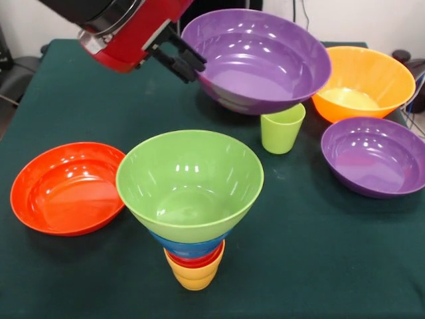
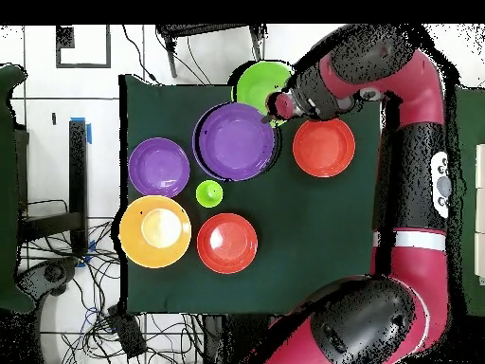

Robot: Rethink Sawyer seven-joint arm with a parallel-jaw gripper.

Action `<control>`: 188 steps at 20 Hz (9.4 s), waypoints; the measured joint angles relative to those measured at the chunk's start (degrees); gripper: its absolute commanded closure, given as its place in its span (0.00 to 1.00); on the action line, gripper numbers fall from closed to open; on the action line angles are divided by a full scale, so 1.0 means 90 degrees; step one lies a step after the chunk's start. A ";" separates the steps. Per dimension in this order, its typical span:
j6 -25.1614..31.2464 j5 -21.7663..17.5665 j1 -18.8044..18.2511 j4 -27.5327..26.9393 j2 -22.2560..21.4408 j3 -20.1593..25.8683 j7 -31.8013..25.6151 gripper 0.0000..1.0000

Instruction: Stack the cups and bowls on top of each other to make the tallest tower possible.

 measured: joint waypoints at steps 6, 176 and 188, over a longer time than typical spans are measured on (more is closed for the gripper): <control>0.0348 -0.0005 0.0035 -0.0572 0.0320 0.0003 0.0000 1.00; 0.4351 -1.1628 -0.0336 -0.3499 0.1827 1.0217 -0.3019 1.00; 0.4350 -1.2067 -0.0335 -0.3555 0.1885 1.0543 -0.3024 1.00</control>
